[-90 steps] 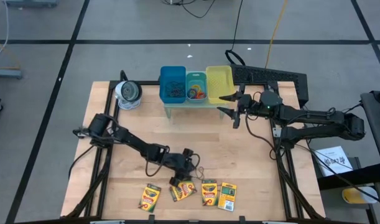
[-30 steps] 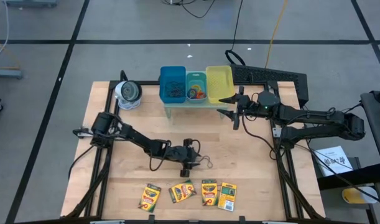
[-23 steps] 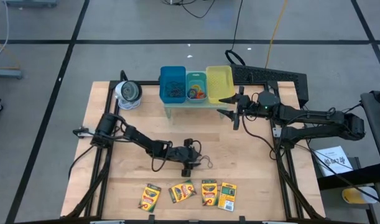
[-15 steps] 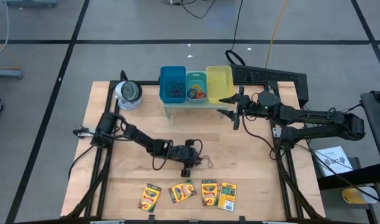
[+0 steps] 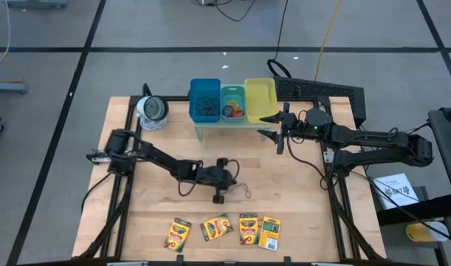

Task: Pick & Place Office Desk Supplies
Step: Put the purple rubber band into the blue bin on the shelf

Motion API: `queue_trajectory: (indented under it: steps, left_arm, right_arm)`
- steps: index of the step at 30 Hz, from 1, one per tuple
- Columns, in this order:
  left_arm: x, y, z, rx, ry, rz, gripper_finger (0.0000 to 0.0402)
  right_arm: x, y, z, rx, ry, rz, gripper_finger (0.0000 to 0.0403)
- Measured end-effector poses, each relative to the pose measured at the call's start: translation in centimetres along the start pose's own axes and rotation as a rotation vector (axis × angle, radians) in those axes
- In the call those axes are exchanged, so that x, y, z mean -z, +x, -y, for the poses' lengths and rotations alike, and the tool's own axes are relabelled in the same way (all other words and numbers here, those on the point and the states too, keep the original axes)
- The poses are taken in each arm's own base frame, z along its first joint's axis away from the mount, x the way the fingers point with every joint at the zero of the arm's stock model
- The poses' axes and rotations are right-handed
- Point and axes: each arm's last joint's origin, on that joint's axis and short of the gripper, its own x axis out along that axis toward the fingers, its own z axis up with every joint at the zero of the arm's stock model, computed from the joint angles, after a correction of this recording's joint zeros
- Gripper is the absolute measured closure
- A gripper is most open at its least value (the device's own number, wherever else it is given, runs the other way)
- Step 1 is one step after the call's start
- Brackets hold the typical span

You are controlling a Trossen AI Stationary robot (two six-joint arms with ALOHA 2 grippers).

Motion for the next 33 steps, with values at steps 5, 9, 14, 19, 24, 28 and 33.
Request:
queue_trajectory:
  steps: [5, 9, 14, 19, 24, 28, 33]
  left_arm:
    - [-2.2, -2.2, -0.8, -0.026, 0.009, 0.052, 0.0399]
    - [-3.8, -3.6, -0.8, -0.029, 0.044, 0.123, 0.04]
    - [-5.4, -5.3, -1.0, -0.099, 0.088, 0.185, 0.04]
    - [-6.8, -7.1, -1.4, -0.25, 0.146, 0.228, 0.0401]
    - [-7.8, -8.1, -1.9, -0.33, 0.193, 0.29, 0.0401]
    - [-8.1, -8.1, -2.3, -0.354, 0.226, 0.316, 0.0401]
    - [-8.1, -8.1, -3.2, -0.37, 0.219, 0.31, 0.0401]
  right_arm:
    - [0.1, 0.0, 0.0, 0.0, 0.001, -0.008, 0.0206]
    - [0.2, 0.0, 0.0, -0.001, 0.002, -0.017, 0.0206]
    - [0.4, 0.0, 0.0, -0.003, 0.006, -0.044, 0.0206]
    - [0.7, 0.0, -0.6, -0.03, 0.076, -0.072, 0.0206]
    - [0.8, 0.0, -2.2, -0.104, 0.077, -0.068, 0.0206]
    - [1.8, -0.1, -3.2, -0.151, 0.054, -0.052, 0.0206]
    - [3.1, -0.4, -3.7, -0.168, 0.034, -0.016, 0.0206]
